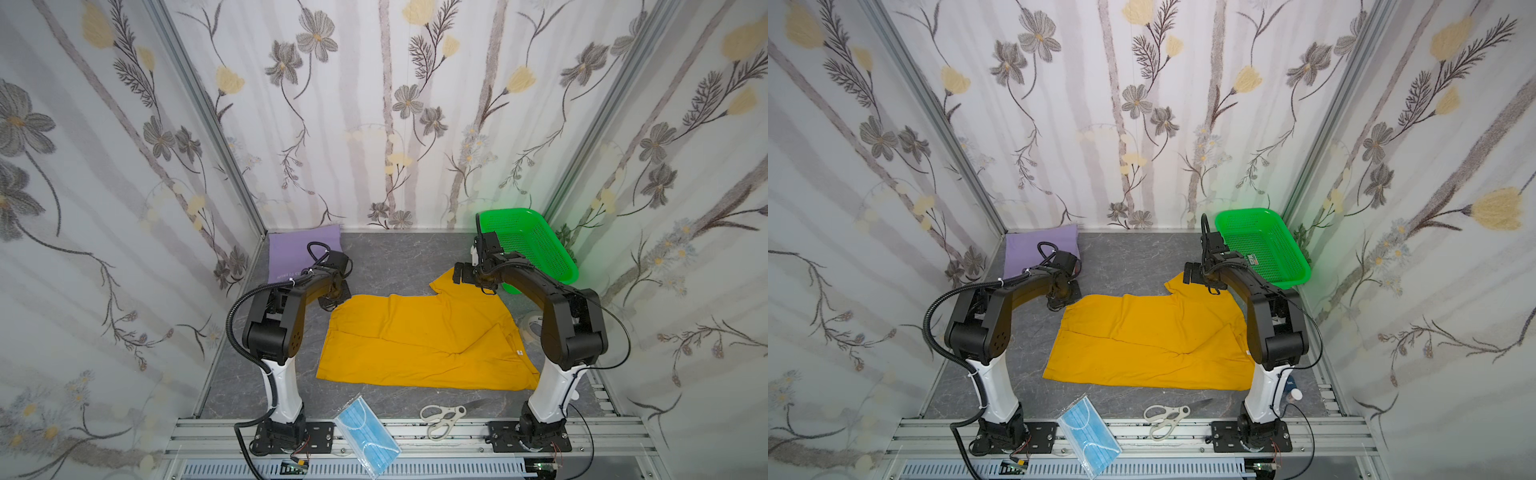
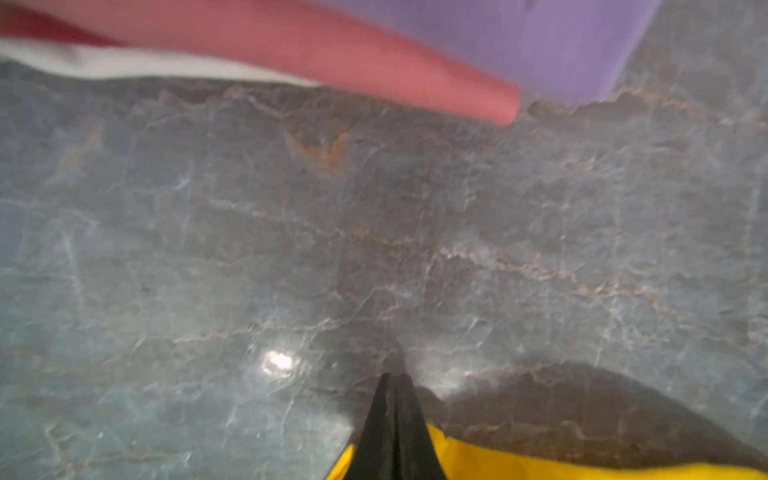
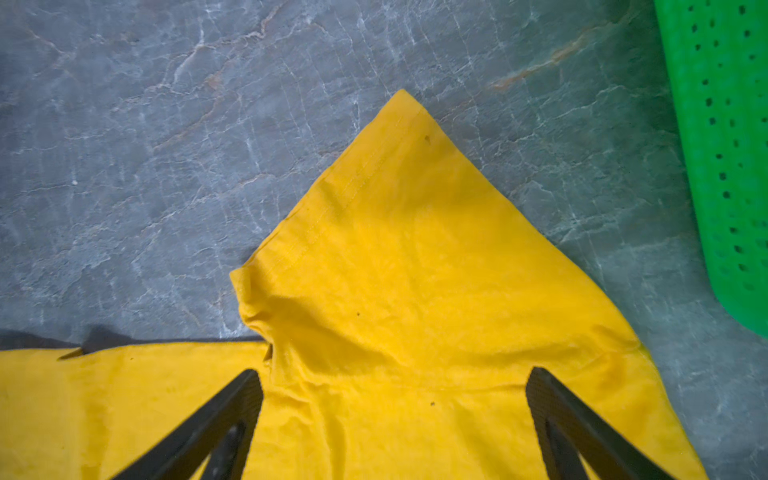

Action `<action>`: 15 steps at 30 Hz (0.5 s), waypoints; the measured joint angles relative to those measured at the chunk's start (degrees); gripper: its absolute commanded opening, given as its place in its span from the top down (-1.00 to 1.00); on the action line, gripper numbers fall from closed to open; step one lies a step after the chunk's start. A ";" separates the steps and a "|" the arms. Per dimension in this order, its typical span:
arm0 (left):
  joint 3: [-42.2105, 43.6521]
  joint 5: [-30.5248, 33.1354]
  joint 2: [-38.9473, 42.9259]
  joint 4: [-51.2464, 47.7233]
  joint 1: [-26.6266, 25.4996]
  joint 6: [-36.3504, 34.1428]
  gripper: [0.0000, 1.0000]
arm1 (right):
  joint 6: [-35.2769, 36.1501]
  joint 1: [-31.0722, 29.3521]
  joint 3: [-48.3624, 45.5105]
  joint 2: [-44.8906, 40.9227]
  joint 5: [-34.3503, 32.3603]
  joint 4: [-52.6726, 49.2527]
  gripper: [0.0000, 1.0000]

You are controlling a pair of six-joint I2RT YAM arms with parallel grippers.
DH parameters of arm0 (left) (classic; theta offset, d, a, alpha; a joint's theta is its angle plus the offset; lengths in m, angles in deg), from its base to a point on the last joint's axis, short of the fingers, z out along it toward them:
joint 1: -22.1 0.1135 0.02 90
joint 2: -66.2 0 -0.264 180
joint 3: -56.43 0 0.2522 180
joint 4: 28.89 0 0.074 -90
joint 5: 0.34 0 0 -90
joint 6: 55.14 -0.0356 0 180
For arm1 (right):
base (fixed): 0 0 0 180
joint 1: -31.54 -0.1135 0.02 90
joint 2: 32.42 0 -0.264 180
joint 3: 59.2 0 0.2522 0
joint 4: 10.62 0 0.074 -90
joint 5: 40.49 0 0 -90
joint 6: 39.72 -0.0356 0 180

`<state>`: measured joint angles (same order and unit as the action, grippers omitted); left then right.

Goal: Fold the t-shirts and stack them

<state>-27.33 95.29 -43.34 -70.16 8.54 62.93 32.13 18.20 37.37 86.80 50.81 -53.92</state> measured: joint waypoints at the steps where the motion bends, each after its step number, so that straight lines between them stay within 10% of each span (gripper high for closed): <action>1: 1.07 0.26 1.29 -0.35 0.15 -0.02 1.00 | -0.04 0.09 1.68 1.77 -0.31 -0.07 -1.00; 15: 6.86 3.43 7.72 -0.83 2.34 0.85 1.00 | 1.51 1.44 21.33 18.62 -6.10 -8.04 -0.38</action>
<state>-20.47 98.72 -35.62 -70.99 10.87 63.79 33.64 19.64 58.70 105.42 44.71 -61.97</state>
